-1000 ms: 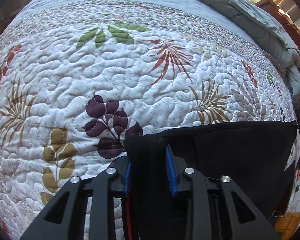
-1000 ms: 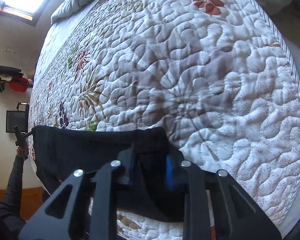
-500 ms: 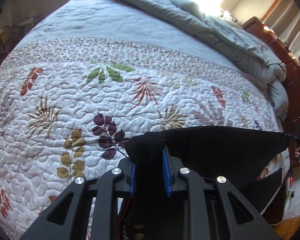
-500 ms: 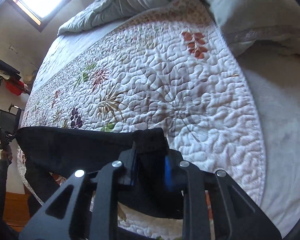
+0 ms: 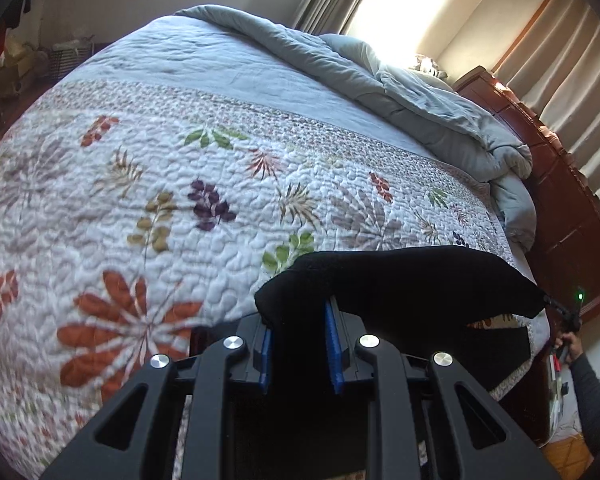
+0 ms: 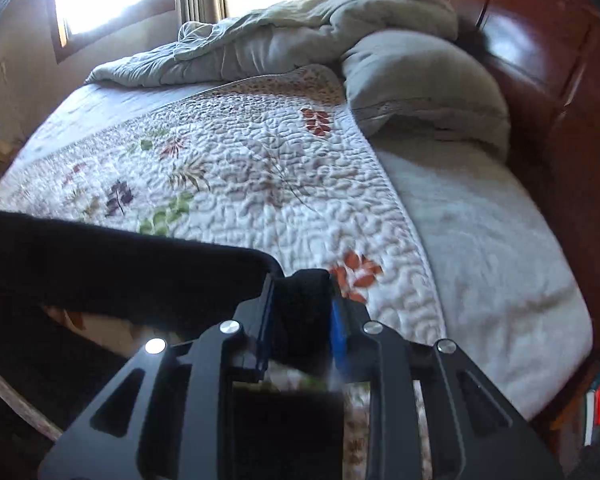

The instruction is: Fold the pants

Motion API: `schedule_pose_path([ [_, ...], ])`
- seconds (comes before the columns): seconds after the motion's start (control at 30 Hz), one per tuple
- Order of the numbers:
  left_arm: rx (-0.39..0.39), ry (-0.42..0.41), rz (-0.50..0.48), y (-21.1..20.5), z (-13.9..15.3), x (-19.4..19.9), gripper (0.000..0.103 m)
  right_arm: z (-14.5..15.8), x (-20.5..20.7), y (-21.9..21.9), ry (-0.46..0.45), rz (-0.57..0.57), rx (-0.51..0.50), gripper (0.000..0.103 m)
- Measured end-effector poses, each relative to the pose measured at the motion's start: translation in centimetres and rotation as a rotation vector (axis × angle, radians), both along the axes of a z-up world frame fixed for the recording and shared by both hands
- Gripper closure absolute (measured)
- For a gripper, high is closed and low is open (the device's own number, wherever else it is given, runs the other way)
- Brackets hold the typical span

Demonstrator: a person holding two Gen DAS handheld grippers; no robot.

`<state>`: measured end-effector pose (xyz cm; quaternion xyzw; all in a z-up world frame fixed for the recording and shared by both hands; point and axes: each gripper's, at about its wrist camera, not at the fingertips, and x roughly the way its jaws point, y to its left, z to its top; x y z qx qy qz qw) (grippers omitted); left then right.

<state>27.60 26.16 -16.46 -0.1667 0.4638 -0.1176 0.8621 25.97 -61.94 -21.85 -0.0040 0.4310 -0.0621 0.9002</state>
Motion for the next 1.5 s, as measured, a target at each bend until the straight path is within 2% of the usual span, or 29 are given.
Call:
schedule_pose_path([
  [0.13, 0.006, 0.035, 0.015, 0.7, -1.9, -3.3, 0.081, -2.2, -4.2, 0.8, -0.013, -0.061, -0.072, 0.077],
  [0.27, 0.009, 0.108, 0.036, 1.5, -5.2, -5.6, 0.078, -4.4, -7.4, 0.4, 0.010, -0.153, -0.010, 0.076],
  [0.3, 0.022, 0.128, 0.041, 1.5, -6.1, -6.0, 0.076, -4.9, -8.1, 0.4, 0.020, -0.173, 0.010, 0.076],
  [0.37, 0.035, 0.170, 0.052, 1.5, -7.6, -6.7, 0.071, -6.2, -9.2, 0.6, 0.061, -0.202, 0.046, 0.066],
  [0.4, 0.046, 0.200, 0.061, 1.6, -8.7, -7.1, 0.067, -6.5, -10.0, 0.8, 0.076, -0.211, 0.052, 0.065],
  [0.43, 0.059, 0.217, 0.074, 1.6, -9.4, -7.4, 0.059, -6.9, -10.5, 0.8, 0.093, -0.224, 0.069, 0.061],
  [0.47, 0.075, 0.230, 0.088, 1.7, -9.9, -7.8, 0.052, -7.3, -11.1, 0.8, 0.112, -0.234, 0.112, 0.056],
  [0.5, 0.096, 0.246, 0.113, 1.9, -10.3, -8.2, 0.039, -7.6, -11.8, 0.8, 0.122, -0.246, 0.157, 0.055],
  [0.53, 0.099, 0.251, 0.131, 2.1, -10.5, -8.6, 0.030, -7.6, -12.4, 0.9, 0.124, -0.256, 0.185, 0.052],
  [0.57, 0.095, 0.258, 0.155, 2.5, -10.6, -9.1, 0.028, -7.6, -13.0, 0.9, 0.132, -0.270, 0.241, 0.048],
  [0.7, 0.132, 0.288, 0.248, 3.7, -10.7, -11.3, 0.028, -7.3, -15.3, 0.8, 0.118, -0.317, 0.467, 0.043],
  [0.8, 0.013, 0.258, 0.324, 4.7, -9.7, -13.5, 0.028, -7.3, -17.0, 0.6, 0.067, -0.358, 0.678, 0.040],
  [0.9, -0.120, 0.168, 0.368, 4.4, -8.2, -15.4, 0.027, -7.5, -18.1, 0.5, 0.014, -0.403, 0.857, 0.035],
  [0.97, -0.176, 0.127, 0.388, 3.9, -7.6, -15.7, 0.025, -7.8, -18.2, 0.7, -0.018, -0.415, 0.949, 0.033],
  [1.07, -0.250, 0.109, 0.380, 3.0, -8.0, -14.7, 0.019, -8.2, -17.8, 0.7, -0.036, -0.432, 1.027, 0.031],
  [1.2, -0.240, 0.162, 0.393, 1.6, -9.4, -11.9, 0.019, -8.2, -17.0, 0.1, -0.046, -0.454, 1.060, 0.028],
  [1.27, -0.264, 0.174, 0.383, 1.1, -9.8, -11.2, 0.023, -8.0, -16.7, -0.5, -0.065, -0.465, 1.080, 0.028],
  [1.3, -0.281, 0.171, 0.371, 0.9, -9.8, -11.1, 0.047, -7.9, -16.8, -1.1, -0.078, -0.477, 1.087, 0.028],
  [1.33, -0.281, 0.183, 0.361, 0.5, -9.9, -10.8, 0.066, -7.7, -17.0, -1.8, -0.095, -0.503, 1.093, 0.028],
  [1.37, -0.279, 0.192, 0.357, 0.3, -10.2, -10.5, 0.076, -7.8, -17.1, -2.5, -0.105, -0.523, 1.105, 0.029],
  [1.4, -0.313, 0.203, 0.343, 0.1, -10.5, -10.3, 0.088, -7.9, -17.3, -3.2, -0.121, -0.547, 1.124, 0.029],
  [1.5, -0.327, 0.206, 0.359, 0.0, -10.9, -10.5, 0.090, -8.3, -17.4, -4.8, -0.144, -0.592, 1.160, 0.032],
])
